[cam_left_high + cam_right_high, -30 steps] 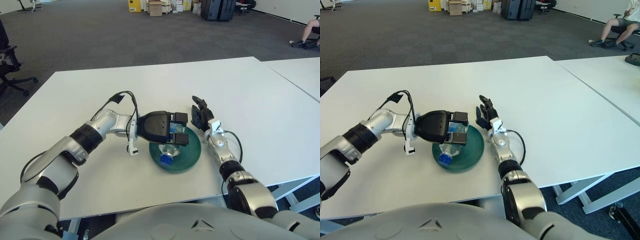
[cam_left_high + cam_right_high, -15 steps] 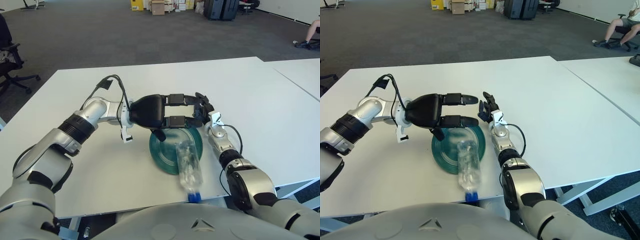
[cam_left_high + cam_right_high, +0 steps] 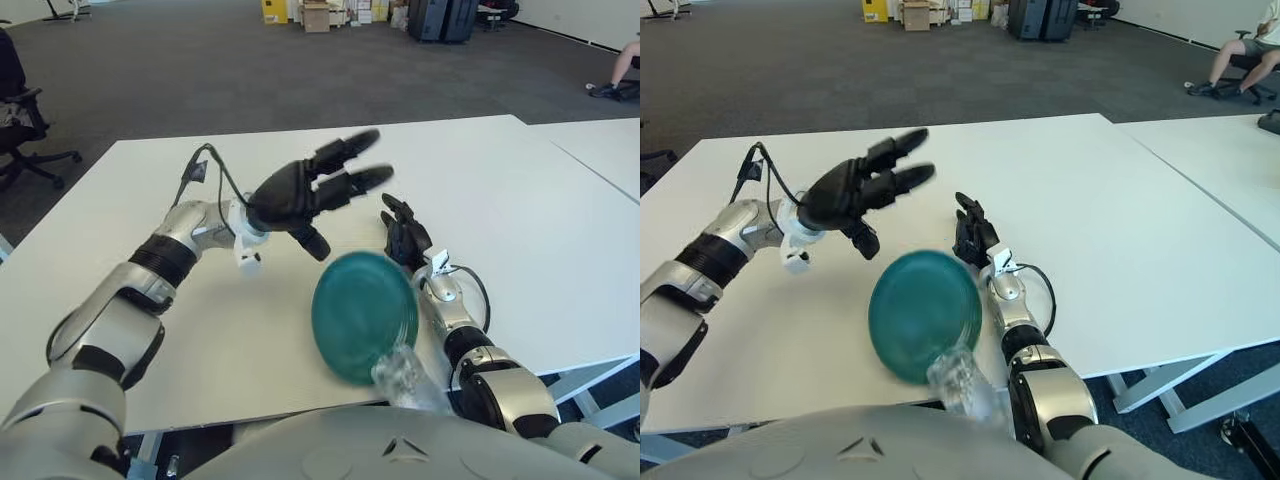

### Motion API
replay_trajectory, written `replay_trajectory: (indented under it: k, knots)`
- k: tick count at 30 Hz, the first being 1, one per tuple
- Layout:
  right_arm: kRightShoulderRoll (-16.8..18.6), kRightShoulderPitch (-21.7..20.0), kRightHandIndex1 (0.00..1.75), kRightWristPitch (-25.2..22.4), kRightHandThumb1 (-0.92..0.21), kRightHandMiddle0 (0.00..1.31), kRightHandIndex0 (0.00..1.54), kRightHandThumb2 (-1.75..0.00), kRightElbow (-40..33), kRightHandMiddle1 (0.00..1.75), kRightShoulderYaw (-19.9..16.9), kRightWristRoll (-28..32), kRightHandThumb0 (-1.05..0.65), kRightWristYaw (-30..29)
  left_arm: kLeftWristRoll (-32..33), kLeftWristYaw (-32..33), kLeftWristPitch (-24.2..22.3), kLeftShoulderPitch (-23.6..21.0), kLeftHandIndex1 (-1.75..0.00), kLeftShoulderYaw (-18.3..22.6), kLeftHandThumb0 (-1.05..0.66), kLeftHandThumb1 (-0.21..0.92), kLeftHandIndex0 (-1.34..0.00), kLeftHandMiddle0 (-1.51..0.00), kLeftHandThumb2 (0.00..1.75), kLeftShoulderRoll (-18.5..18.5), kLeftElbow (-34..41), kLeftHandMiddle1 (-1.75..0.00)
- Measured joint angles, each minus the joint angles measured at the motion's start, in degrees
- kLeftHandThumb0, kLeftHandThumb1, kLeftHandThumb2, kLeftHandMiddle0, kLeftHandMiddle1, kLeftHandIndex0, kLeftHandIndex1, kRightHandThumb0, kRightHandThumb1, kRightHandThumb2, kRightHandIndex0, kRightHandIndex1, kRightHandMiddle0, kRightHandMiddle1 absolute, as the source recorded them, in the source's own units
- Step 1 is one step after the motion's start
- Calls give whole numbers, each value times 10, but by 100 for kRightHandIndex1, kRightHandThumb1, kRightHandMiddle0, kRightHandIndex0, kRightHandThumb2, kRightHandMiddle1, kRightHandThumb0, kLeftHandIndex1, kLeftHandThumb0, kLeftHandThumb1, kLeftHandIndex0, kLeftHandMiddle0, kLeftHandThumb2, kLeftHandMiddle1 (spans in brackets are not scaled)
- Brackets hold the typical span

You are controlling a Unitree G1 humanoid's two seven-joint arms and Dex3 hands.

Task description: Put the bottle into the plate.

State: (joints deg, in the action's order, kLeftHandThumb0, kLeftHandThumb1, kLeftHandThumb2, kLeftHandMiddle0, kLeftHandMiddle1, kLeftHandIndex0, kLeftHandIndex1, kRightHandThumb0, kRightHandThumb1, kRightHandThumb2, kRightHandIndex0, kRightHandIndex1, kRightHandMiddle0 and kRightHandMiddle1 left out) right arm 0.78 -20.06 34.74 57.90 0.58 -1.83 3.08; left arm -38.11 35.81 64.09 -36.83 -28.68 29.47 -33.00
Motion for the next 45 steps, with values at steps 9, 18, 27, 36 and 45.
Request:
replay_trajectory:
  k: [9, 18, 27, 36, 45]
  knots:
    - [6, 19, 3, -40, -92, 0, 22, -83, -43, 46, 3, -12, -75, -23, 28, -44, 28, 13, -39, 44, -101, 92, 0, -5, 69, -30, -41, -1]
    - [7, 34, 2, -59, -92, 0, 22, -81, -75, 47, 9, -15, -73, -26, 8, -48, 42, 13, -49, 78, -97, 92, 0, -8, 61, -53, -66, -2]
    - [7, 43, 2, -66, -92, 0, 22, -80, -89, 43, 11, -16, -72, -26, 9, -66, 59, 12, -53, 95, -95, 92, 0, -10, 53, -61, -89, -2]
    - [7, 48, 1, -70, -92, 0, 22, -79, -98, 44, 11, -16, -71, -26, 19, -84, 68, 12, -46, 118, -92, 92, 0, -9, 51, -68, -104, -1]
    - [8, 50, 1, -79, -92, 0, 22, -79, -106, 47, 11, -17, -72, -30, 66, -118, 84, 7, -37, 141, -88, 92, 0, -9, 59, -73, -121, 0]
